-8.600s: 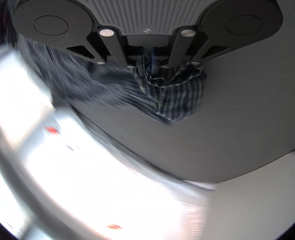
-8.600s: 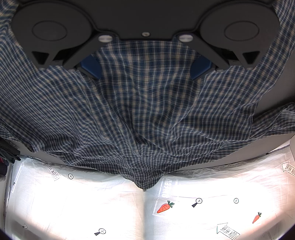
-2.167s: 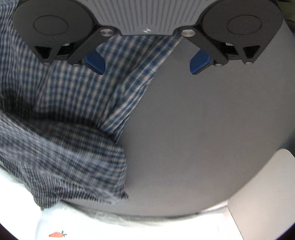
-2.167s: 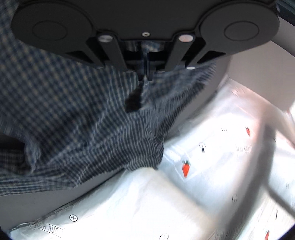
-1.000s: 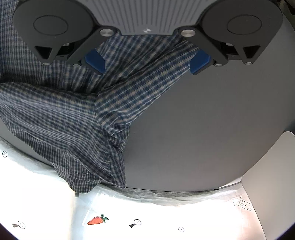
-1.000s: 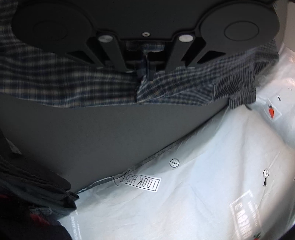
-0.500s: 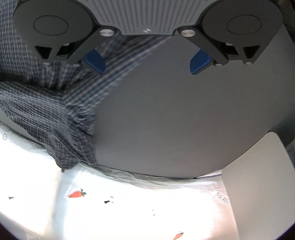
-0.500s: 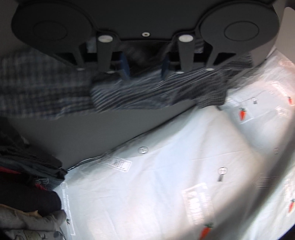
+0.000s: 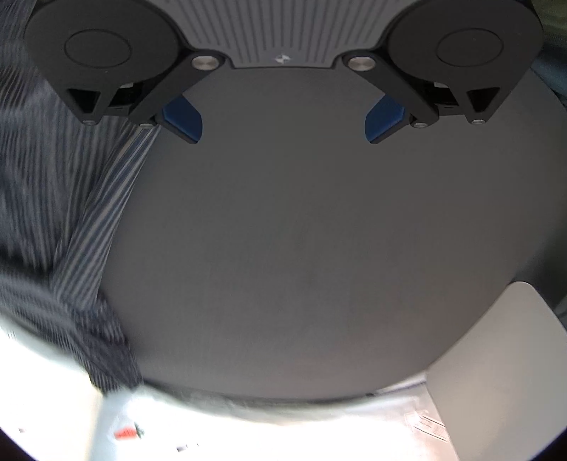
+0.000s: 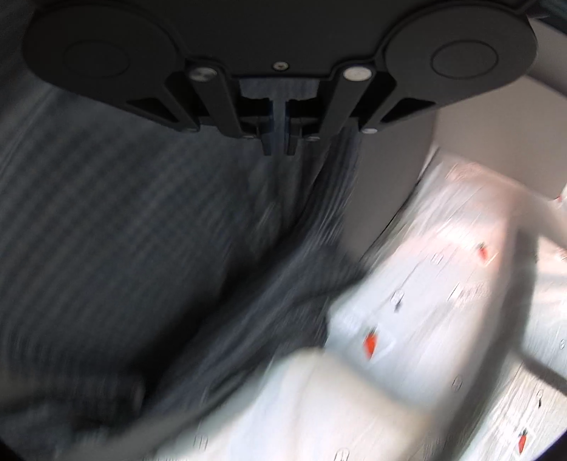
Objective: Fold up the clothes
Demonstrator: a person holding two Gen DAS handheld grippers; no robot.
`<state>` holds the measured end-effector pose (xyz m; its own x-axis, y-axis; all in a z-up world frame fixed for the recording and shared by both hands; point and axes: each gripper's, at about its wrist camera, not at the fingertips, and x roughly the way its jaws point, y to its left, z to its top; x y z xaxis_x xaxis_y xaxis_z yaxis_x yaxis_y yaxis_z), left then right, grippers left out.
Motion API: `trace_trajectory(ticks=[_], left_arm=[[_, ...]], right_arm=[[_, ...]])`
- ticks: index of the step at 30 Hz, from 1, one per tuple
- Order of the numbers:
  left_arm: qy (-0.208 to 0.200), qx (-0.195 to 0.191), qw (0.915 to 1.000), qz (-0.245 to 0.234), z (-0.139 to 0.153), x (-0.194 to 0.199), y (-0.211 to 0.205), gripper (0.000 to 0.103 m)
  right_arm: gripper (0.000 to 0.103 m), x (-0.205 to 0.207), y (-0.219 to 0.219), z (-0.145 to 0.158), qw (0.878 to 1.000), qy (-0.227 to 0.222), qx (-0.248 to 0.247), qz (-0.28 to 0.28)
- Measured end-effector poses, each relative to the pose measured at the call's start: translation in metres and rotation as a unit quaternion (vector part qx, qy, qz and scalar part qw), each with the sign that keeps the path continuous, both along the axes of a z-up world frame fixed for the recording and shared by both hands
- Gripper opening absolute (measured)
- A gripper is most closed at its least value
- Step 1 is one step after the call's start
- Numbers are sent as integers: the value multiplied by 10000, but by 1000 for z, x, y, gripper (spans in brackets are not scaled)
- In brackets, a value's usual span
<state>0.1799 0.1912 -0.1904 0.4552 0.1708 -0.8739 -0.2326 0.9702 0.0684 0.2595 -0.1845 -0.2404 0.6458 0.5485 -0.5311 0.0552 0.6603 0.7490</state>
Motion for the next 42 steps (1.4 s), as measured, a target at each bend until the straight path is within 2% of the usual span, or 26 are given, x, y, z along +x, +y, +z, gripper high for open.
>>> trace_trajectory(ticks=[7, 10, 14, 18, 24, 25, 27, 28, 35, 38, 42], left_arm=[[169, -245, 9964, -789, -20, -16, -1, 98], [148, -409, 9948, -922, -27, -22, -5, 98], [77, -393, 9937, -1047, -28, -26, -9, 98], [40, -503, 9925, -1117, -27, -29, -6, 98], [-3, -481, 9917, -1195, -28, -28, -8, 98], [-3, -474, 9916, -1206, -28, -28, -8, 98], [-10, -484, 9914, -1216, -27, -26, -7, 98], [-22, -499, 9914, -1214, -25, -25, -6, 98], [-211, -473, 9939, -978, -9, -23, -2, 98], [-296, -580, 9937, -916, -2, -22, -8, 98], [-303, -734, 9911, -1067, 2, -19, -36, 98]], right_arm=[[9, -35, 85, -34, 9942, 514, 708, 624], [10, -42, 106, -44, 9906, 719, 876, 762], [12, -51, 121, -49, 9881, 856, 980, 824], [18, -60, 125, -55, 9837, 969, 1282, 805], [20, -66, 132, -54, 9834, 883, 1289, 922], [18, -67, 134, -54, 9833, 869, 1291, 941], [5, -69, 136, -54, 9832, 840, 1293, 980], [3, -70, 136, -53, 9835, 802, 1279, 998], [2, -82, 120, -27, 9883, 299, 1020, 1098], [2, -87, 101, -14, 9900, 133, 929, 1055], [2, -92, 64, -3, 9926, 13, 829, 886]])
